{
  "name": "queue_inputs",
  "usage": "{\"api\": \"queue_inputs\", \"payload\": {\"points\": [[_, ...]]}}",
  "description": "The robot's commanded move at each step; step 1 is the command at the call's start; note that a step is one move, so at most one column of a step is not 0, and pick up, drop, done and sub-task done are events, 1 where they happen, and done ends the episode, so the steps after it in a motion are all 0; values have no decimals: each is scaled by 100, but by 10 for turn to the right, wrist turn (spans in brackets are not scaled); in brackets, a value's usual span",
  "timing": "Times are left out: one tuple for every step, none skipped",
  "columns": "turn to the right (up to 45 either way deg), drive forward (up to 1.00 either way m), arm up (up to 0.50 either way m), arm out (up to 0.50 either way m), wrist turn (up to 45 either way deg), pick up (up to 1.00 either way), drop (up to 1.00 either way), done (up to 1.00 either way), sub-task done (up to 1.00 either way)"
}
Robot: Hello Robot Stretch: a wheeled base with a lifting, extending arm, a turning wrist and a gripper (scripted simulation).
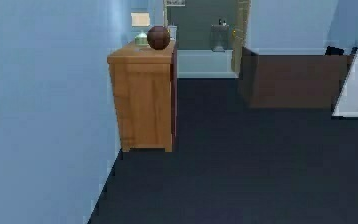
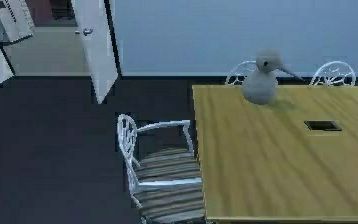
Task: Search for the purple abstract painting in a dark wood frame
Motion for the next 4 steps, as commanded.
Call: {"api": "queue_inputs", "payload": {"points": [[420, 0, 0, 0, 0, 0, 0, 0, 0], [0, 80, 0, 0, 0, 0, 0, 0, 0], [450, 0, 0, 0, 0, 0, 0, 0, 0], [60, 0, 0, 0, 0, 0, 0, 0, 0]]}}
